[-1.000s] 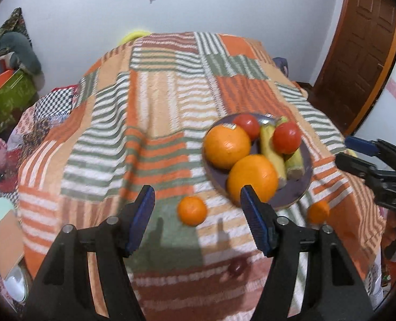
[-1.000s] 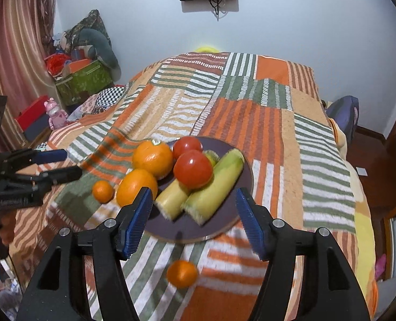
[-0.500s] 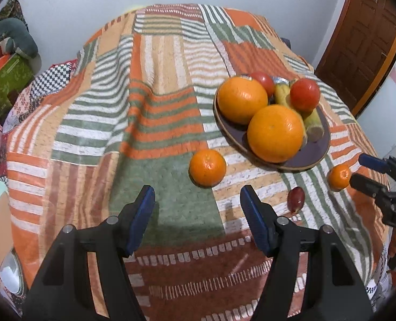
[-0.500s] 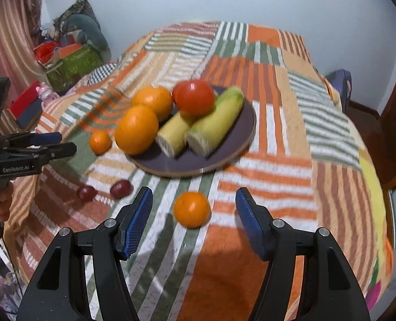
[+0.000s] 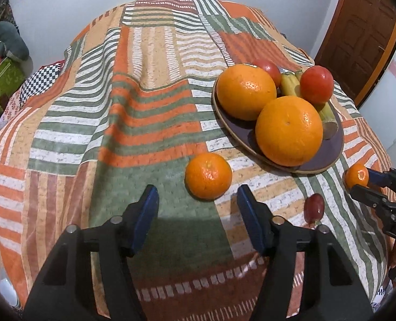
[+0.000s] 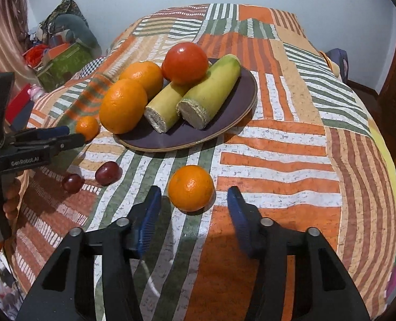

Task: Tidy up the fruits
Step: 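Grasp a small mandarin with the left gripper while the right gripper grasps another mandarin, then place the mandarin on the plate with the left gripper while the right gripper places its mandarin beside the corn, then grasp a dark red date with the left gripper while the right gripper grasps another date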

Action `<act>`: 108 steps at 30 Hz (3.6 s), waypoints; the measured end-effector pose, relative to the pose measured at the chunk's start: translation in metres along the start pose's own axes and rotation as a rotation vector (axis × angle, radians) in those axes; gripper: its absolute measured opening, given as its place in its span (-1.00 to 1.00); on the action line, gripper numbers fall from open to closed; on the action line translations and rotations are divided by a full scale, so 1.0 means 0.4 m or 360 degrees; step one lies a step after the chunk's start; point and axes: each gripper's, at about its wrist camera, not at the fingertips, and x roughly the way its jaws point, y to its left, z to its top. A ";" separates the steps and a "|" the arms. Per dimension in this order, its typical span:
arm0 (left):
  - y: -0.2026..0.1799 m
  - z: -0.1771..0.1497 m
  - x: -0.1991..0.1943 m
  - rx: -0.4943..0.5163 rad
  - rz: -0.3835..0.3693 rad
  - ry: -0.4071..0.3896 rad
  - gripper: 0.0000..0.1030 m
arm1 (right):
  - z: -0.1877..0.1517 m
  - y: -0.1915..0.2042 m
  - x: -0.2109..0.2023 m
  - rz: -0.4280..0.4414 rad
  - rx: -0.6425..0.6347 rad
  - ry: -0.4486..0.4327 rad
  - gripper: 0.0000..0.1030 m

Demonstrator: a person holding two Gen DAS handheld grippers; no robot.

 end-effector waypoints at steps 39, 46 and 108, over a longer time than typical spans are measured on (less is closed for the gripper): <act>-0.178 0.164 -0.115 0.0141 -0.0080 -0.0234 -0.28 | 0.146 -0.050 -0.089 0.0054 -0.0071 -0.0271 -0.39; -0.207 0.198 -0.068 0.0164 -0.0095 -0.0211 -0.28 | 0.194 -0.088 -0.076 0.0044 -0.0055 -0.0309 -0.39; -0.164 0.090 -0.204 0.0051 -0.0035 -0.0219 0.10 | 0.180 0.000 -0.158 0.0071 -0.0161 -0.0339 -0.16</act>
